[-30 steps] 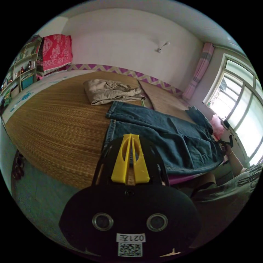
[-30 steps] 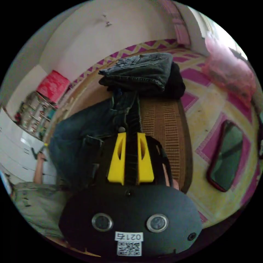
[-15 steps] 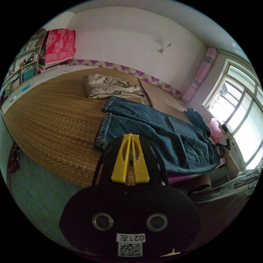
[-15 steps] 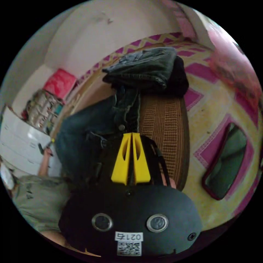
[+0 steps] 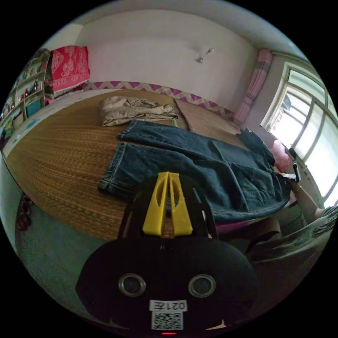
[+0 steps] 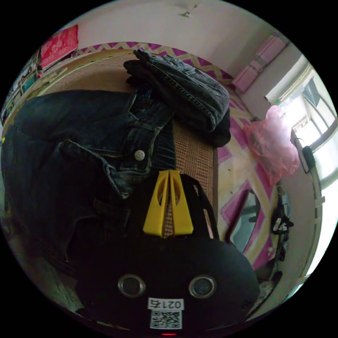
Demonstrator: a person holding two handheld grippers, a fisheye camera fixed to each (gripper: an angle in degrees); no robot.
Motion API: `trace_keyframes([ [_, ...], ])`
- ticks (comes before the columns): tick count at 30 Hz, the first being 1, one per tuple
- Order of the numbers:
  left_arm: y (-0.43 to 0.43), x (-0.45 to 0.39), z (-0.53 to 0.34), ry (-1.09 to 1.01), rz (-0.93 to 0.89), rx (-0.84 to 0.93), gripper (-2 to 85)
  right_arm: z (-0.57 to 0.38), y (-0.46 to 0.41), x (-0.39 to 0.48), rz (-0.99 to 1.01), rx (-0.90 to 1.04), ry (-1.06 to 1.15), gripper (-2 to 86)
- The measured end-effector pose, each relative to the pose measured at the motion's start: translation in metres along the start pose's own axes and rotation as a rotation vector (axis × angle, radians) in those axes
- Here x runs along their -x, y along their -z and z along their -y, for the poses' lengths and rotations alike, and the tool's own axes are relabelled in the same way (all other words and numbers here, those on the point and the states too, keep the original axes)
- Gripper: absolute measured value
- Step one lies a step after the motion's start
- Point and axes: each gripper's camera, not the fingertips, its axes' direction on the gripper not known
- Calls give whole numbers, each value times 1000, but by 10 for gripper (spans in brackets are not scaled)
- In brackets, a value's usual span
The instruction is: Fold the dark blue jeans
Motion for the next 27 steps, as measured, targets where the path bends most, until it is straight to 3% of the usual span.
trace_keyframes([
  [6, 10, 18, -3, 89, 56, 15, -7, -13, 15, -12, -9, 1, -8, -3],
  [9, 35, 38, -10, 156, 71, -37, -6, -38, 68, -41, -16, -98, -180, 22],
  [16, 60, 106, -42, 393, -107, -46, 58, -175, 143, -57, 243, -246, -365, 78],
  [22, 39, 154, -53, 618, -216, -38, 82, -278, 127, -61, 425, -264, -611, 83],
  [27, 17, 177, -46, 674, -233, -37, 76, -317, 93, -58, 606, -238, -738, 89],
])
